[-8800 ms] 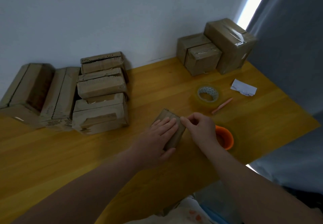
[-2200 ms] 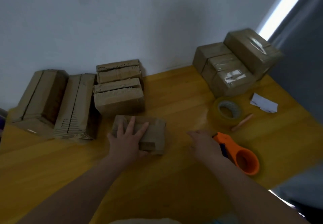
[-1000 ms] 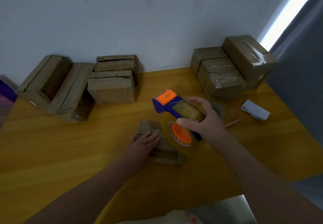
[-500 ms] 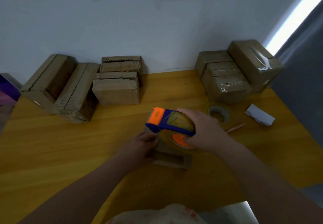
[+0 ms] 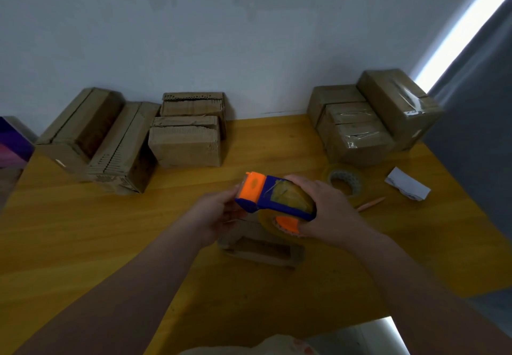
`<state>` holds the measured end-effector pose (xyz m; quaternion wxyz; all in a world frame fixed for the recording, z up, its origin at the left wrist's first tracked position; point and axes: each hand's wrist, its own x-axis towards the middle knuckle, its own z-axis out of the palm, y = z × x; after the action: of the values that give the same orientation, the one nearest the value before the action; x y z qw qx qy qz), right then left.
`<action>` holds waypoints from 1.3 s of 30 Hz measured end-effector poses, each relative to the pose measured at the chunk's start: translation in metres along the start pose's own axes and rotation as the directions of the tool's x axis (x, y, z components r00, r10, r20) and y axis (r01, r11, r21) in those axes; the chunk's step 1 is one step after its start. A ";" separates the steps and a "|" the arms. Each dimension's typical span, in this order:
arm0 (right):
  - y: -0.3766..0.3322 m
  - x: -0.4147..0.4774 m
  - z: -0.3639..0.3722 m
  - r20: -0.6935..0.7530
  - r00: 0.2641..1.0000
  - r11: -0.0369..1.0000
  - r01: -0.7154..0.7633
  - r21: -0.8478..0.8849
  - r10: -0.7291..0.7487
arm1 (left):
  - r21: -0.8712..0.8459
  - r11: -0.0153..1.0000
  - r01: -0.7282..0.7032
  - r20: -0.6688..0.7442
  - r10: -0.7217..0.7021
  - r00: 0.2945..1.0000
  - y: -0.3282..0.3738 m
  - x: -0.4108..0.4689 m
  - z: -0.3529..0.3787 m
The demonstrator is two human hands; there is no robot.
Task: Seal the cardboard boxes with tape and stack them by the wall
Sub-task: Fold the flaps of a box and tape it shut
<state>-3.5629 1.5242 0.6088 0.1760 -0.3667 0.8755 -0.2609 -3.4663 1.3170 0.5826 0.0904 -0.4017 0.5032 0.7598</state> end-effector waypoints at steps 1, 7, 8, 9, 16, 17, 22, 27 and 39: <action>-0.001 -0.001 -0.001 0.002 1.000 1.000 0.004 -0.001 -0.004 | -0.014 1.000 0.000 0.001 0.000 1.000 0.000 0.000 0.000; -0.003 -0.003 -0.004 0.021 0.999 0.999 0.035 -0.009 -0.035 | 0.046 0.998 -0.047 -0.054 0.049 0.997 0.003 -0.001 -0.001; -0.004 -0.001 -0.004 0.035 0.998 0.999 0.045 -0.020 -0.044 | 0.085 0.994 -0.066 -0.085 0.073 0.994 0.002 0.000 -0.001; -0.005 0.001 -0.004 0.056 0.997 0.998 0.057 -0.035 -0.055 | 0.122 0.989 -0.082 -0.115 0.097 0.989 0.002 0.002 -0.002; -0.013 0.007 -0.028 0.220 0.970 0.958 0.157 -0.241 -0.104 | 0.179 0.970 -0.162 -0.230 0.201 0.952 -0.004 0.012 -0.024; -0.016 0.008 -0.031 0.236 0.967 0.950 0.159 -0.268 -0.095 | 0.189 0.968 -0.167 -0.244 0.211 0.947 -0.007 0.013 -0.026; -0.034 0.014 -0.025 0.313 0.949 0.892 0.174 -0.417 -0.039 | 0.280 0.943 -0.181 -0.310 0.267 0.913 -0.020 0.013 -0.030; -0.054 0.026 -0.011 0.349 0.937 0.833 0.217 -0.510 -0.030 | 0.406 0.897 -0.173 -0.374 0.336 0.865 -0.034 0.018 -0.038; -0.063 0.044 0.000 0.338 0.941 0.799 0.225 -0.557 -0.029 | 0.670 0.724 -0.165 -0.256 0.434 0.863 -0.056 0.046 -0.045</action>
<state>-3.5578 1.4539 0.6406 0.1719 -0.4983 0.8467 0.0729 -3.4430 1.2937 0.5042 -0.0118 -0.4043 0.7936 0.4546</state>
